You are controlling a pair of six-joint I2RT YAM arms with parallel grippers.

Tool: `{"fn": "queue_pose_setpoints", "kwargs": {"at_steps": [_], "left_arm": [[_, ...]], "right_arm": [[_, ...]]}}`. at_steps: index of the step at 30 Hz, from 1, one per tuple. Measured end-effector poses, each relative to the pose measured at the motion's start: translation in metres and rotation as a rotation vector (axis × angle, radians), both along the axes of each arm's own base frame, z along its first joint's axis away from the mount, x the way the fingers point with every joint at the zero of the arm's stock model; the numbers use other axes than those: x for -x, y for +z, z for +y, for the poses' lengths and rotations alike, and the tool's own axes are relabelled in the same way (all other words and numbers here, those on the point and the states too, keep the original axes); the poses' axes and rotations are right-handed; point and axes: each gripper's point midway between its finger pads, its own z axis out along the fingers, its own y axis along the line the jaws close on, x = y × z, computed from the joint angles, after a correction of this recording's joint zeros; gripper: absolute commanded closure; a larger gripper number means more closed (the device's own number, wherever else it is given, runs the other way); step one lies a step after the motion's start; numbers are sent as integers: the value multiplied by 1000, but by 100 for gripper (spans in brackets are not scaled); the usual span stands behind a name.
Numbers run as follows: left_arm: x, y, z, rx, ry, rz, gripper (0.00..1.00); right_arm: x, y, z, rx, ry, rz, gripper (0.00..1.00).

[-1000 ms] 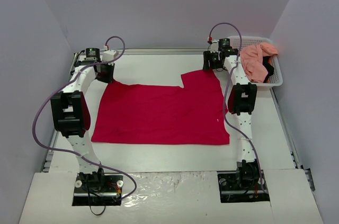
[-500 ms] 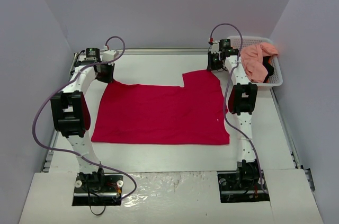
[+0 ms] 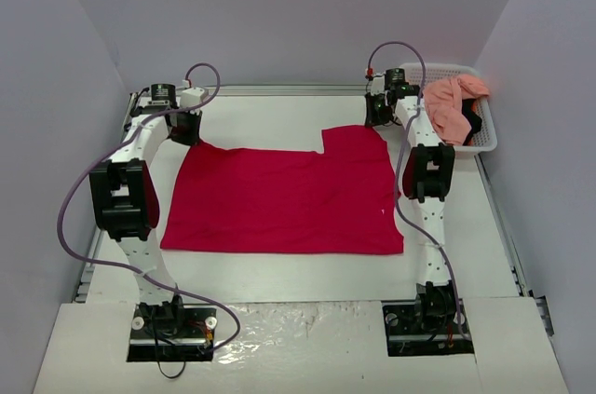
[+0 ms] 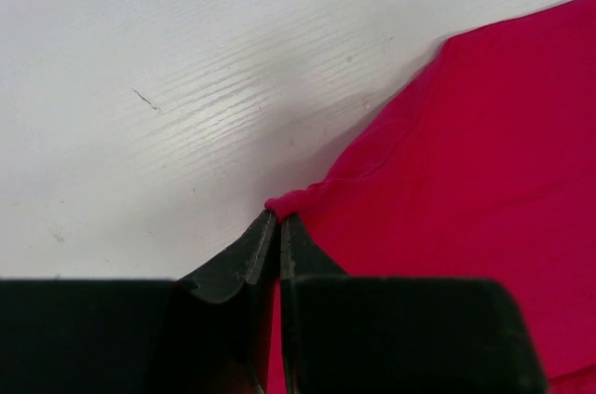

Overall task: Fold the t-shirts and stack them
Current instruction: Grap the side of the flattened tshirt furthest away from the robot with both arms

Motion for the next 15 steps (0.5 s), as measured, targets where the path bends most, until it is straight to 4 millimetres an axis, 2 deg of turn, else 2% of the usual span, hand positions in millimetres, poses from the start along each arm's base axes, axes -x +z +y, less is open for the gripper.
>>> {"fn": "queue_pose_setpoints", "kwargs": {"at_steps": [4, 7, 15], "left_arm": [[0, 0, 0, 1, -1, 3, 98], [0, 0, 0, 1, -2, 3, 98], [14, 12, 2, 6, 1, -12, 98]], "right_arm": [[16, 10, 3, 13, 26, 26, 100], [29, 29, 4, 19, 39, 29, 100], [61, 118, 6, 1, 75, -60, 100]]}}
